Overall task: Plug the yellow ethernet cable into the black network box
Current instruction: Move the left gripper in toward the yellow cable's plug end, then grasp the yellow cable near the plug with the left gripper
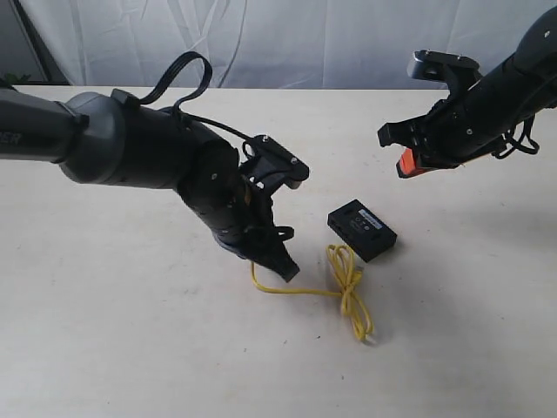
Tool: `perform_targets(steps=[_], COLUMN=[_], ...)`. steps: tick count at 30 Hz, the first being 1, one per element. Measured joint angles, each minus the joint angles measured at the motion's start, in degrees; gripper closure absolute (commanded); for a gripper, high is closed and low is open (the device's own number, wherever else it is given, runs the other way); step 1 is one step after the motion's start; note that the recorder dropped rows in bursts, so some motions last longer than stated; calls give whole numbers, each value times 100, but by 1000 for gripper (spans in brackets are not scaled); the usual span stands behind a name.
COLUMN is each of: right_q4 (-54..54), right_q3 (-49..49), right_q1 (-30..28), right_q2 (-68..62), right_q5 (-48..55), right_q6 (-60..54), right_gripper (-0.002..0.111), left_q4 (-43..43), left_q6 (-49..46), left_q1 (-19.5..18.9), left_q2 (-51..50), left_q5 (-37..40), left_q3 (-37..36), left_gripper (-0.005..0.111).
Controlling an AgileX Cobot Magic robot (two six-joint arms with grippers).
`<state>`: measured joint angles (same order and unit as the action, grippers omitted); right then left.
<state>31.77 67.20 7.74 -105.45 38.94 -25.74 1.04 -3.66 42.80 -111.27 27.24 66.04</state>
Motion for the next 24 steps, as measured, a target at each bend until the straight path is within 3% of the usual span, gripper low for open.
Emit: perform_targets(steps=[7, 19, 24], right_q4=[0, 0, 0], right_q3=[0, 0, 0], right_q1=[0, 0, 0], right_q2=[0, 0, 0], right_q5=[0, 0, 0], right_q6=[0, 0, 0], right_gripper=[109, 109, 109], left_q4=[30, -104, -266], left_q6=[432, 507, 507], left_q1=[-150, -387, -387], left_q2=[0, 274, 246], left_q5=[71, 403, 718], left_q3=[0, 575, 617], left_gripper=[105, 66, 62])
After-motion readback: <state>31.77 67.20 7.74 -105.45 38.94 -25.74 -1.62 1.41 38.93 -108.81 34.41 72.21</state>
